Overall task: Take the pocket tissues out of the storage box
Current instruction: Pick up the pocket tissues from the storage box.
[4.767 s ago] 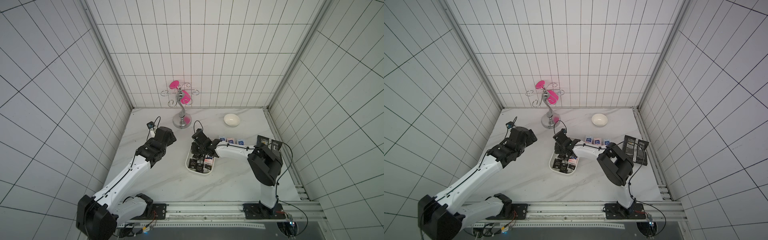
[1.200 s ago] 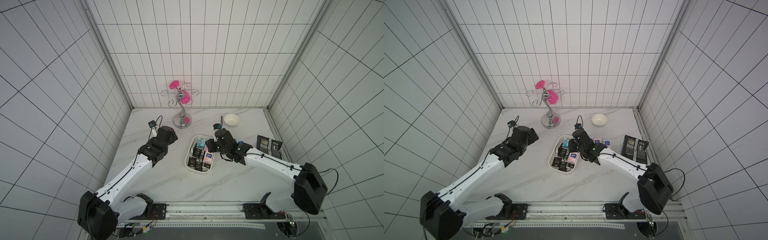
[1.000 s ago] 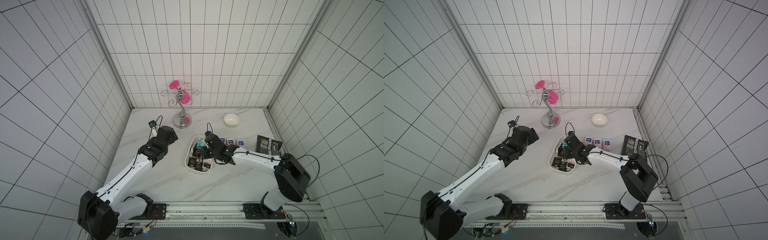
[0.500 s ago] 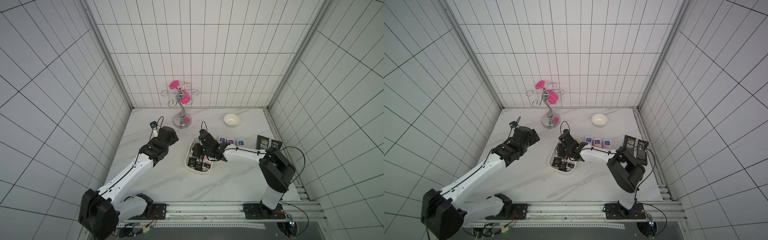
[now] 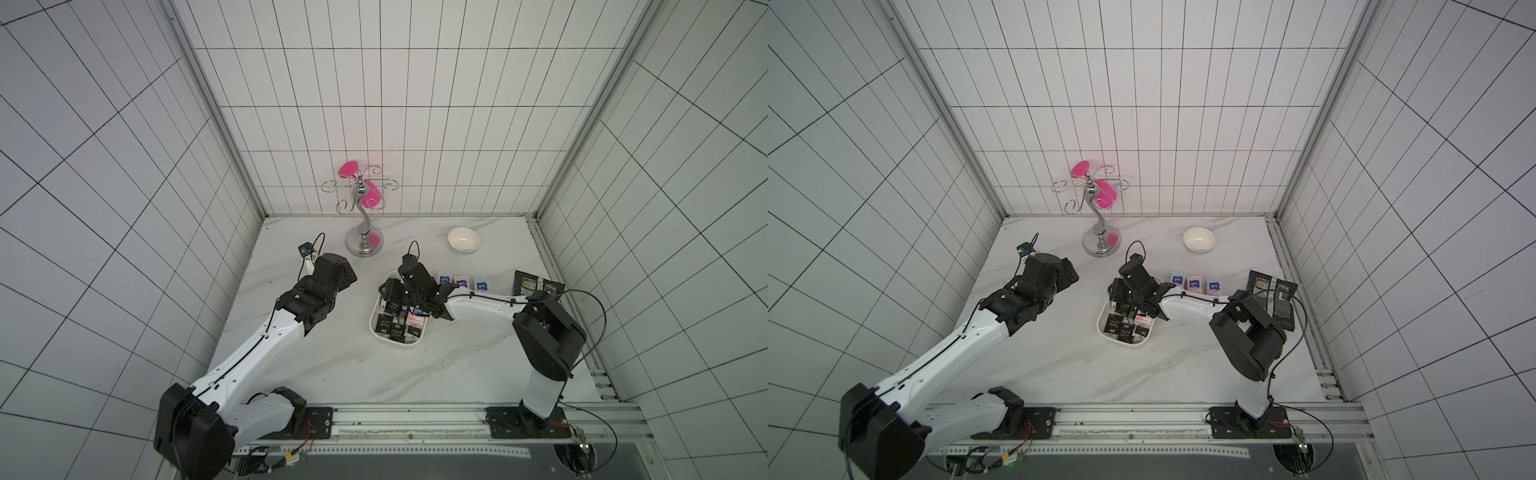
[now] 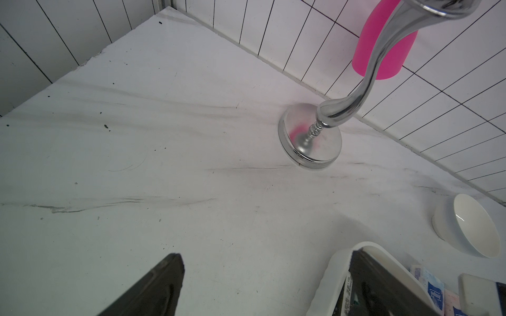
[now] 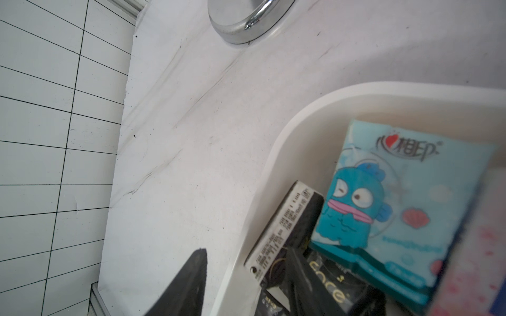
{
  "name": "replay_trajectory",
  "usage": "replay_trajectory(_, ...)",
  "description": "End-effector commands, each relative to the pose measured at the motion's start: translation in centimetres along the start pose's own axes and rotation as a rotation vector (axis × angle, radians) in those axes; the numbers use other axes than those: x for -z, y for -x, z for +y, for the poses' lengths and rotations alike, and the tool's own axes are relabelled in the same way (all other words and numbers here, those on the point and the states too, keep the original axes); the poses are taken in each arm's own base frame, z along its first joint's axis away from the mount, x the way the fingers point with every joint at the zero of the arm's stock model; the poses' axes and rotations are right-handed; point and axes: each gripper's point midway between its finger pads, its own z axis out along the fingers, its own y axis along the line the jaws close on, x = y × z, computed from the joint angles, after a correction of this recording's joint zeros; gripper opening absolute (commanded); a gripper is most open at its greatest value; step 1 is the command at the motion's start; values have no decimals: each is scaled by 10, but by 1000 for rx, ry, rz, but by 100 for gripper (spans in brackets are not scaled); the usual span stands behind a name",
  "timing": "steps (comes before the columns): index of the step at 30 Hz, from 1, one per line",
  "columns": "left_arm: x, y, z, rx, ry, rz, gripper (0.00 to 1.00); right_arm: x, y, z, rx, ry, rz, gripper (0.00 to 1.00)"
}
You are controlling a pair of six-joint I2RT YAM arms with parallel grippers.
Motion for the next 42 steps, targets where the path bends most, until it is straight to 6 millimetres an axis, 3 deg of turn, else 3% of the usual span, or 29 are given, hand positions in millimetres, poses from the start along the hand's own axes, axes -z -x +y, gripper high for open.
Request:
replay_trajectory(1, 4, 2, 2, -10, -1, -16, 98, -3, -5, -7, -49, -21, 20, 49)
replay_trajectory(24, 6, 2, 7, 6, -10, -44, 98, -22, -26, -39, -146, -103, 57, 47)
replay_trajectory(30, 6, 0, 7, 6, -14, -29, 98, -30, -34, -44, -173, -92, 85, 38)
replay_trajectory(42, 7, -2, 8, 8, -16, -27, 98, -28, -37, -39, -185, -48, 100, 10)
